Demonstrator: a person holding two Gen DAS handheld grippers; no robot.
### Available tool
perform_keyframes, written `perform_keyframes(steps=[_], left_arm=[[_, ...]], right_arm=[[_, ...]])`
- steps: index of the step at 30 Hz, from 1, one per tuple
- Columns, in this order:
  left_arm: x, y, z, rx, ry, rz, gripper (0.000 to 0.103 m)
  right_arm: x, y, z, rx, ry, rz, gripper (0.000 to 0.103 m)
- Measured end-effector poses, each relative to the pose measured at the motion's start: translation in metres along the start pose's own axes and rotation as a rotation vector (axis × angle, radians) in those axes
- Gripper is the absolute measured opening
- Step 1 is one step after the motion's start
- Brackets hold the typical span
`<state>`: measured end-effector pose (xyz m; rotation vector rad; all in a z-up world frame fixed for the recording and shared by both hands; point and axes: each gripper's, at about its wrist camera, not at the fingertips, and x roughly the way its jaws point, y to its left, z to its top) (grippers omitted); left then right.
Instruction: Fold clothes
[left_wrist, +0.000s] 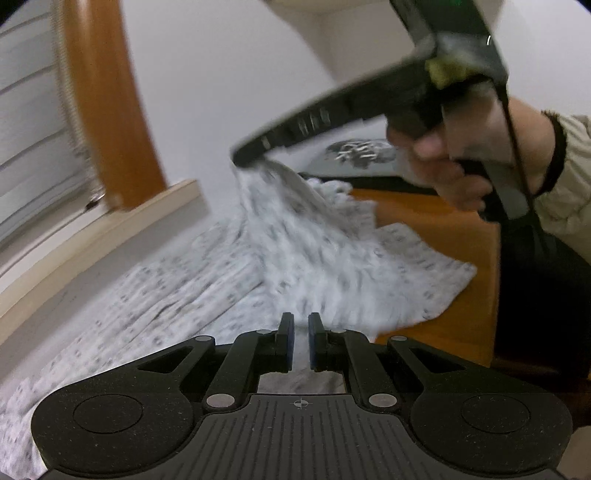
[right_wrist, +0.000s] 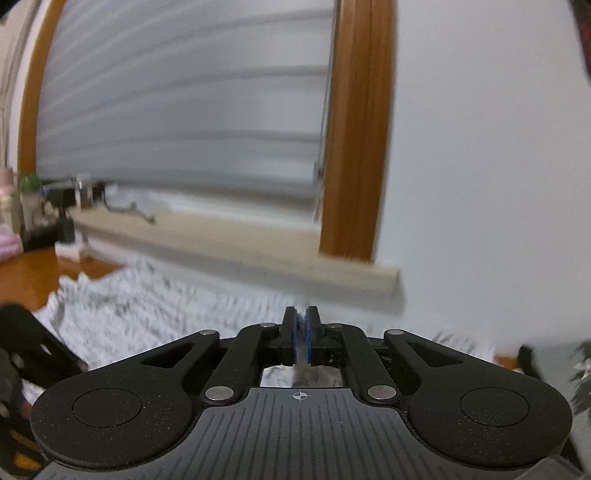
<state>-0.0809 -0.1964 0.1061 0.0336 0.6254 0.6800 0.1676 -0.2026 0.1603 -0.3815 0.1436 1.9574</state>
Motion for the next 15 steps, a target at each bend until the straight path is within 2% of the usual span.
perform_keyframes(steps=[1,2,4,6,8,15], left_arm=[[-0.003,0.004,-0.002,-0.01,0.001,0.01,0.008],[-0.006,0.007,-0.004,-0.021,0.0,0.017,0.014],[-0.011,0.011,-0.007,-0.037,-0.005,0.024,0.021],[-0.013,0.009,-0.005,-0.041,-0.013,0.014,0.021],[-0.013,0.005,-0.001,-0.039,-0.023,-0.004,0.021],[0.026,-0.038,0.017,0.042,-0.025,-0.122,0.021]], right_arm=[[0.002,-0.001,-0.004,0.013,0.012,0.003,0.013],[0.003,-0.002,-0.009,0.025,0.024,0.005,0.021],[-0.004,-0.009,-0.02,0.039,0.038,-0.007,0.025],[-0.012,-0.016,-0.032,0.053,0.053,-0.019,0.028],[-0.022,-0.025,-0.045,0.063,0.07,-0.045,0.036],[-0.061,-0.066,-0.09,0.103,0.112,-0.184,0.051]])
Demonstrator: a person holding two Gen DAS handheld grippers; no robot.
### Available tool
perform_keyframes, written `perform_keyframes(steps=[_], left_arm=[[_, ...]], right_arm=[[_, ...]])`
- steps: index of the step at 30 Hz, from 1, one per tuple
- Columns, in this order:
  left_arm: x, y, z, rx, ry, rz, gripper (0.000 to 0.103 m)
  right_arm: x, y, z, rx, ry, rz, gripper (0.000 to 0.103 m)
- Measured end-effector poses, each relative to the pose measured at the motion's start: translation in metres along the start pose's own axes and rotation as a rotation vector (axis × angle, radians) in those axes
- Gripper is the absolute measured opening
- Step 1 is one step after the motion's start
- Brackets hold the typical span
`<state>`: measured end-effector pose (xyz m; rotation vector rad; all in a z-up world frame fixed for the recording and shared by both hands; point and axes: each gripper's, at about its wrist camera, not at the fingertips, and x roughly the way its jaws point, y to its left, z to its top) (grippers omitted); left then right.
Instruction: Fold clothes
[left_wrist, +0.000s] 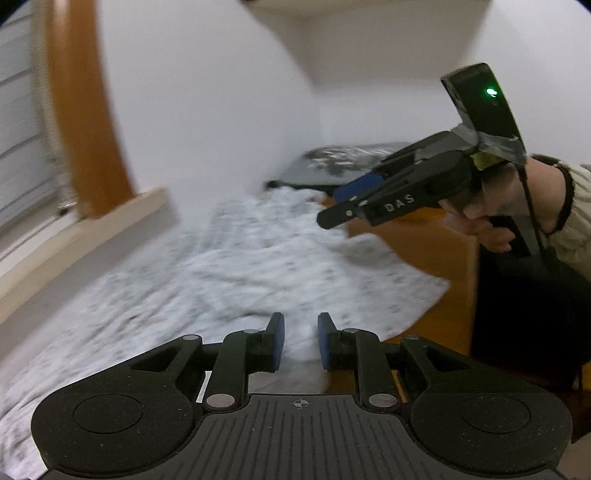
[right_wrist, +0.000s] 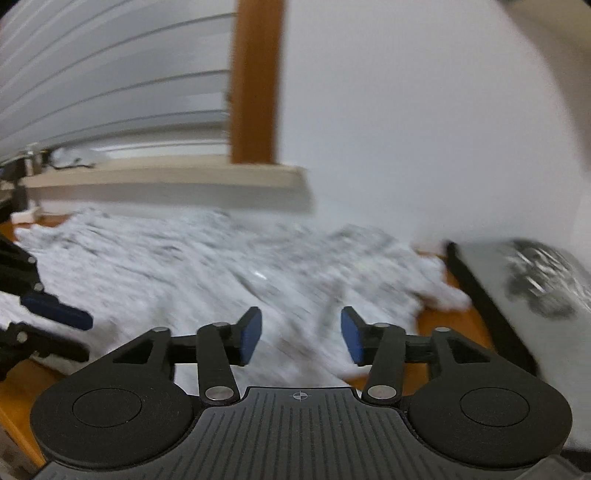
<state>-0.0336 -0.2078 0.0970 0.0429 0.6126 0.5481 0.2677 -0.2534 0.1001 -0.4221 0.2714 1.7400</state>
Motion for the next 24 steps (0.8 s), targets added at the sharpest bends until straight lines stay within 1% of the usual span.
perform_keyframes(steps=[2,5,9,10,11,12,13,15,16,19,20,21,23,24], left_arm=[[0.013,-0.014,0.005,0.025,0.001,-0.035,0.021],[0.031,-0.033,0.011,0.05,0.004,-0.091,0.021],[0.049,-0.047,0.013,0.063,0.027,-0.148,0.021],[0.051,-0.048,0.013,0.057,0.03,-0.165,0.025],[0.053,-0.05,0.013,0.051,0.033,-0.182,0.04],[0.054,-0.05,0.013,0.051,0.035,-0.188,0.047],[0.055,-0.051,0.014,0.053,0.038,-0.192,0.056],[0.058,-0.051,0.014,0.057,0.043,-0.199,0.056],[0.06,-0.053,0.014,0.066,0.049,-0.193,0.055],[0.068,-0.052,0.015,0.078,0.073,-0.183,0.046],[0.068,-0.05,0.016,0.066,0.075,-0.187,0.038],[0.069,-0.048,0.016,0.053,0.077,-0.192,0.033],[0.069,-0.042,0.017,0.027,0.079,-0.201,0.009],[0.066,-0.039,0.018,0.014,0.068,-0.194,0.009]], right_arm=[[-0.003,-0.015,-0.01,0.02,0.011,-0.035,0.055],[-0.001,-0.037,-0.024,0.064,0.035,-0.068,0.058],[0.007,-0.059,-0.039,0.143,0.058,-0.097,0.059],[0.008,-0.061,-0.041,0.153,0.058,-0.101,0.059],[0.008,-0.064,-0.044,0.162,0.057,-0.104,0.059],[0.008,-0.064,-0.046,0.168,0.055,-0.105,0.059],[0.01,-0.064,-0.046,0.169,0.053,-0.107,0.06],[0.012,-0.064,-0.046,0.17,0.049,-0.111,0.06],[0.013,-0.063,-0.046,0.168,0.047,-0.113,0.06],[0.015,-0.061,-0.043,0.163,0.034,-0.116,0.061],[0.016,-0.06,-0.042,0.162,0.03,-0.116,0.061],[0.016,-0.059,-0.041,0.161,0.026,-0.115,0.061],[0.017,-0.057,-0.039,0.159,0.019,-0.11,0.061],[0.017,-0.056,-0.038,0.158,0.018,-0.107,0.061]])
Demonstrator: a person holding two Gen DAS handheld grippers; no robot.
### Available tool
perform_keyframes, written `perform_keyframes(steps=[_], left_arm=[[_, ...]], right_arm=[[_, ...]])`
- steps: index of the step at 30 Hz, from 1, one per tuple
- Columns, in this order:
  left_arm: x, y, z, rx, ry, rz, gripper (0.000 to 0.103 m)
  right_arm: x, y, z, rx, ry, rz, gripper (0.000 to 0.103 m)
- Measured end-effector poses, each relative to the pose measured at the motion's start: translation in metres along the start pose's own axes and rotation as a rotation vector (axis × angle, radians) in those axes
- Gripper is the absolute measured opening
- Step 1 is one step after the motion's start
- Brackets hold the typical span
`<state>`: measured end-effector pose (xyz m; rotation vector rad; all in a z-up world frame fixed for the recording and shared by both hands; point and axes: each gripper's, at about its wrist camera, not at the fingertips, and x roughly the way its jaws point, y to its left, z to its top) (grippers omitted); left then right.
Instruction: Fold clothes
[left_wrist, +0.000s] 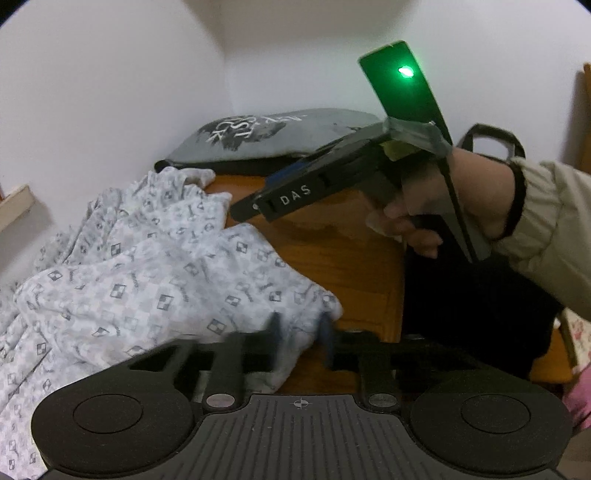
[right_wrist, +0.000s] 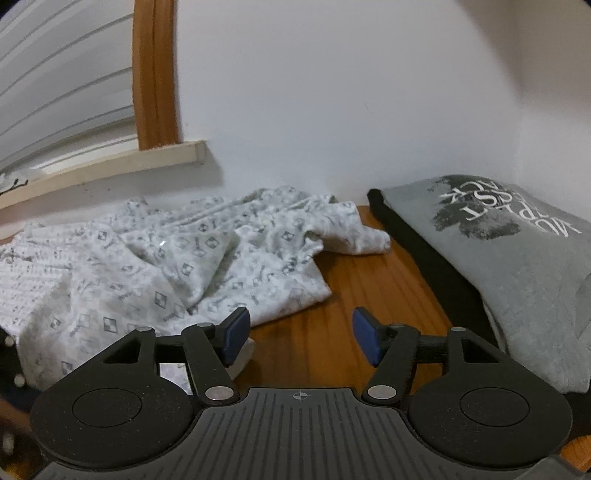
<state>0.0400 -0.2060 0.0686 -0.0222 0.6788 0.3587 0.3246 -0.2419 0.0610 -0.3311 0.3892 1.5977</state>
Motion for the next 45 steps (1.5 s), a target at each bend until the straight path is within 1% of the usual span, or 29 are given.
perform_keyframes(steps=[3,7,10,13,16,20,24,26,28,30,34,36,38,42,45], left_arm=[[-0.024,0.012,0.001,-0.064,-0.066,0.04,0.008],[-0.076,0.05,-0.001,-0.178,-0.182,0.138,0.006],[-0.125,0.087,-0.01,-0.274,-0.263,0.237,0.006],[-0.166,0.117,-0.025,-0.352,-0.312,0.321,0.006],[-0.201,0.137,-0.044,-0.408,-0.339,0.401,0.006],[-0.234,0.153,-0.066,-0.467,-0.355,0.481,0.006],[-0.256,0.162,-0.089,-0.518,-0.355,0.531,0.006],[-0.262,0.166,-0.097,-0.542,-0.37,0.553,0.006],[-0.274,0.168,-0.106,-0.573,-0.4,0.568,0.006],[-0.291,0.167,-0.114,-0.598,-0.439,0.587,0.006],[-0.332,0.16,-0.12,-0.623,-0.529,0.617,0.006],[-0.349,0.157,-0.126,-0.629,-0.529,0.646,0.006],[-0.356,0.154,-0.14,-0.646,-0.49,0.678,0.006],[-0.339,0.158,-0.185,-0.743,-0.36,0.667,0.007],[-0.325,0.161,-0.208,-0.798,-0.291,0.677,0.007]], right_arm=[[-0.001,0.003,0.0,-0.005,-0.009,0.009,0.061],[-0.003,0.009,0.003,0.005,-0.032,0.02,0.061],[-0.004,0.013,0.008,0.021,-0.048,0.035,0.061],[-0.004,0.024,0.012,0.023,-0.048,0.069,0.061],[-0.002,0.044,0.016,0.003,-0.044,0.118,0.061],[-0.001,0.075,0.022,-0.023,-0.035,0.208,0.061],[-0.002,0.105,0.027,-0.069,-0.014,0.283,0.061],[-0.002,0.117,0.028,-0.103,-0.002,0.299,0.061],[-0.002,0.127,0.03,-0.136,-0.003,0.295,0.061],[-0.002,0.129,0.032,-0.137,-0.011,0.294,0.061],[0.001,0.132,0.036,-0.128,-0.025,0.285,0.061],[0.006,0.13,0.037,-0.118,-0.026,0.278,0.061],[0.011,0.128,0.036,-0.108,-0.021,0.276,0.061],[0.023,0.127,0.031,-0.096,0.011,0.273,0.061],[0.033,0.127,0.028,-0.097,0.056,0.276,0.061]])
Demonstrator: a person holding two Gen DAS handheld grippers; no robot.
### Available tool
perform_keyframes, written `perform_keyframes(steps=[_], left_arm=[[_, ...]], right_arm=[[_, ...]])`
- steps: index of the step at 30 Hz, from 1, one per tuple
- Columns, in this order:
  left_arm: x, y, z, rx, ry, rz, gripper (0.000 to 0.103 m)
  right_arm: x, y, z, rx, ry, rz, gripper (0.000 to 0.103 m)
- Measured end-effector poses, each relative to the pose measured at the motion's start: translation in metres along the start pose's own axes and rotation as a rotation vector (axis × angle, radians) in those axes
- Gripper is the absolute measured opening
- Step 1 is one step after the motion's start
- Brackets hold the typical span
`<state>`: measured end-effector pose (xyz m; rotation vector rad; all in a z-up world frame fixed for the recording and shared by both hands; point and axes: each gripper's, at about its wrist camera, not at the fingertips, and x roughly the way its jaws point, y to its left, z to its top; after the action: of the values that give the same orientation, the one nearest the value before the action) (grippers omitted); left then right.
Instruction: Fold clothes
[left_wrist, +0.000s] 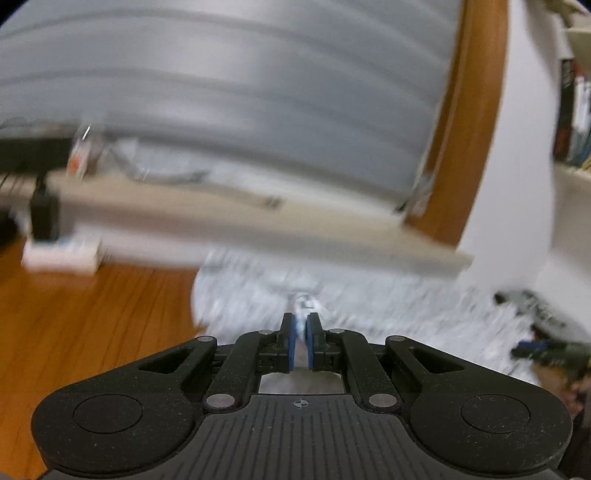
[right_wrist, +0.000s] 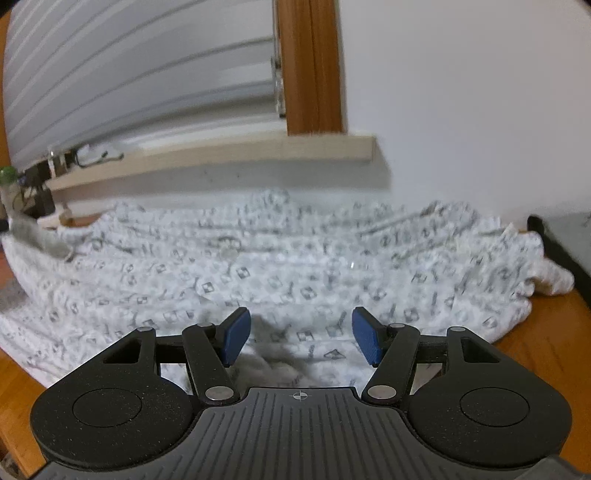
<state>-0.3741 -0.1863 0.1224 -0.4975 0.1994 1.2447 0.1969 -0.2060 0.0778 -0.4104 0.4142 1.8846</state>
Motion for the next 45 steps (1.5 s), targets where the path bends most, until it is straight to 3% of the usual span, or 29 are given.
perform_keyframes(steps=[6,10,16,20,23,28,30,31,32,37,39,41,43,45], left_arm=[[0.001,0.017,0.001,-0.03,0.015,0.042,0.024],[-0.003,0.02,0.008,-0.031,-0.005,0.055,0.045],[0.009,0.008,0.014,0.046,0.0,0.035,0.048],[0.033,-0.011,0.01,0.143,0.077,0.004,0.048],[0.053,-0.024,0.003,0.223,0.135,0.004,0.064],[0.079,-0.03,-0.006,0.321,0.205,0.056,0.061],[0.08,-0.022,-0.005,0.321,0.2,0.109,0.037],[0.076,-0.015,-0.002,0.292,0.18,0.134,0.021],[0.072,-0.008,0.002,0.263,0.159,0.159,0.019],[0.054,0.032,0.011,0.159,0.114,0.275,0.019],[0.049,0.035,0.01,0.148,0.108,0.269,0.019],[0.045,0.031,0.009,0.149,0.1,0.252,0.034],[0.041,0.019,0.008,0.166,0.091,0.22,0.042],[0.041,0.005,0.005,0.186,0.094,0.179,0.043]], right_arm=[[0.008,0.004,-0.001,-0.037,0.054,0.012,0.064],[0.011,0.002,-0.002,-0.013,0.066,0.028,0.065],[0.01,0.001,-0.003,-0.001,0.058,0.037,0.065],[0.008,0.002,-0.003,-0.003,0.049,0.028,0.065],[0.007,0.001,-0.003,0.003,0.045,0.028,0.066],[0.007,0.0,-0.003,0.009,0.042,0.03,0.066],[0.006,0.0,-0.004,0.011,0.038,0.03,0.066],[0.006,0.0,-0.004,0.013,0.036,0.029,0.066],[0.005,-0.001,-0.004,0.015,0.034,0.028,0.066],[0.005,-0.001,-0.005,0.016,0.029,0.027,0.066],[0.005,-0.001,-0.005,0.017,0.028,0.026,0.066],[0.002,0.0,-0.006,0.017,0.014,0.014,0.066],[-0.003,0.003,-0.007,0.014,-0.003,0.003,0.066],[-0.013,0.008,-0.009,-0.011,-0.025,-0.024,0.066]])
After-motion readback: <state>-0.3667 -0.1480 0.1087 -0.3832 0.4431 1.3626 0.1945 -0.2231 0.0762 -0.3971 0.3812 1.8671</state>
